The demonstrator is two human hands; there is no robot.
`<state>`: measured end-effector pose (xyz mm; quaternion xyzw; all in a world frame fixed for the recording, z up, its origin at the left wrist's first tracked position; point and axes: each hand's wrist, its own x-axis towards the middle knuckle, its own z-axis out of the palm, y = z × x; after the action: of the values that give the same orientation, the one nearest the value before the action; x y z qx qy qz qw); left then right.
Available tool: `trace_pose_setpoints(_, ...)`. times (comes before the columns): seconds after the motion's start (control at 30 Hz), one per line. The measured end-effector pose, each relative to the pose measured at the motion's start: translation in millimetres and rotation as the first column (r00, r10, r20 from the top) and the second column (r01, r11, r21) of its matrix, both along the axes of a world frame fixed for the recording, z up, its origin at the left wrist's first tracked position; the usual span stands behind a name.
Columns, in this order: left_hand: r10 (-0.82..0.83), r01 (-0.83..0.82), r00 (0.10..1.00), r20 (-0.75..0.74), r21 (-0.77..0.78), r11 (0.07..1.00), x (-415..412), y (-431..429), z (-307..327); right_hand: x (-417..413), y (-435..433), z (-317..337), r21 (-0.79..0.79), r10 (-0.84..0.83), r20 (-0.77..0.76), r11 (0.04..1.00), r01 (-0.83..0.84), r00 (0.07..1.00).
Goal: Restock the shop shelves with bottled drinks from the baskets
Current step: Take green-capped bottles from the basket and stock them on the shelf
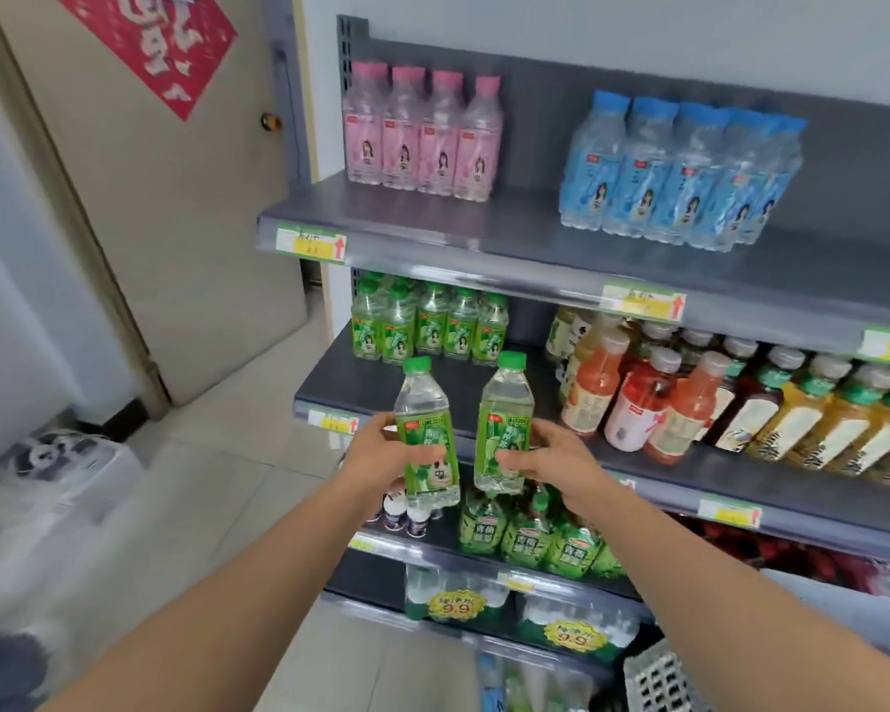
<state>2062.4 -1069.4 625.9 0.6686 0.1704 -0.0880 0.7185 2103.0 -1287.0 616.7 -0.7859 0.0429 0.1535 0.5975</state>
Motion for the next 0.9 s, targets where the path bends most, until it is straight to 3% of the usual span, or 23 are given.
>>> trace_pose_setpoints(0.37,0.102,-0.102,0.994,0.025,0.002,0.995,113.1,53.4,-23.3,150.2,71.1,-38.7,-0.062,-0.036,0.057,0.997,0.039,0.998)
trace_pose_setpoints(0.9,0.074,-0.073,0.997,0.025,-0.036,0.997,189.0,91.0,-71.0,243.3,122.6,-94.6,-0.171,-0.091,0.154,0.978,0.117,0.984)
